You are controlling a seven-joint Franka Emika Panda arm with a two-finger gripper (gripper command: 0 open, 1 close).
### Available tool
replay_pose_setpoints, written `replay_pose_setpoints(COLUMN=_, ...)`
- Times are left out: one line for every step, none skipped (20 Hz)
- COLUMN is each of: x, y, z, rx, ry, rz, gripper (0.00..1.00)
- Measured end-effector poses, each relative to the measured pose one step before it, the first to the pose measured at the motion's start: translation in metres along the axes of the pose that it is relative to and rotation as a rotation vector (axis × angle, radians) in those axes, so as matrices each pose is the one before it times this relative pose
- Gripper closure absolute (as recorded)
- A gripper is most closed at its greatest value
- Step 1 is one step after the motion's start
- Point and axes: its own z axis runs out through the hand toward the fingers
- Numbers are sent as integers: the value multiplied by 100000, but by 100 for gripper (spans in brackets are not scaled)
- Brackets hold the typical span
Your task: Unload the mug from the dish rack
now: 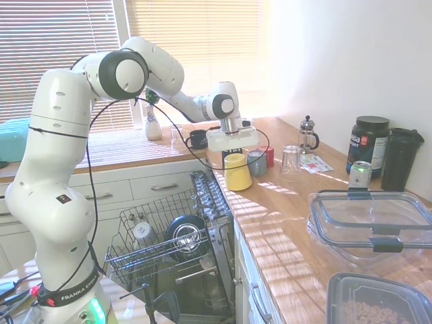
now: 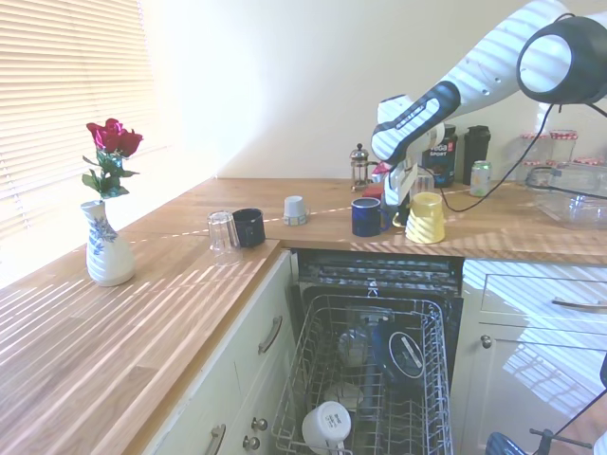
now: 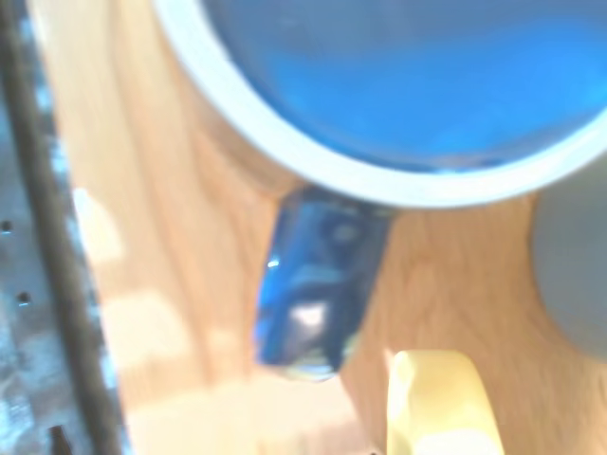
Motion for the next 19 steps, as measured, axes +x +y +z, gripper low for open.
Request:
replay_pose_setpoints(x=255, y=75, z=-3, rx=-37, ry=195, rz=271, gripper=0)
replay_pose_setpoints(x=190, y=30, z=18, rx=-7, ry=51, rz=192, gripper=0)
replay_pose_setpoints(x=131, y=30, z=5, rx=-31, ry=97, rz=122, gripper=0)
replay_pose_setpoints(x=90, y=2, z=-31, rx=-16, ry=119, rz=39, gripper=0)
replay_pose_setpoints(x=119, y=2, z=-88, rx=-28, ry=150, rz=51, gripper=0)
replay_pose_setpoints(x=94, y=72, z=-135, rx=-74, ry=75, rz=141, gripper=0)
replay_pose_setpoints(x=111, y=111, z=-181, rx=-83, ry=173, rz=209, gripper=0)
replay_pose_setpoints(x=133, y=115, z=-156, rx=-88, ry=188, rz=210, gripper=0)
replay_pose_setpoints(x=112, y=79, z=-152, rx=-44, ry=232, rz=158, gripper=0)
replay_pose_setpoints(x=151, y=7, z=-165, rx=12, ry=370, rz=69, gripper=0)
replay_pose_setpoints(x=154, y=-9, z=-161, rx=39, ry=438, rz=46, gripper=0)
replay_pose_setpoints(x=173, y=-5, z=-270, rx=77, ry=632, rz=64, gripper=0)
replay_pose_setpoints(x=214, y=6, z=-446, rx=135, ry=951, rz=101, gripper=0)
replay_pose_setpoints(x=229, y=38, z=-679, rx=216, ry=1286, rz=265, gripper=0)
replay_pose_setpoints(x=147, y=70, z=-927, rx=317, ry=1513, rz=483, gripper=0)
replay_pose_setpoints(x=64, y=106, z=-1116, rx=416, ry=1708, rz=761, gripper=0)
replay_pose_setpoints(x=-11, y=179, z=-1271, rx=478, ry=1782, rz=527, gripper=0)
replay_pose_setpoints(x=-158, y=254, z=-1388, rx=552, ry=1766, rz=339, gripper=0)
replay_pose_setpoints(x=-400, y=257, z=-1357, rx=685, ry=1812, rz=277, gripper=0)
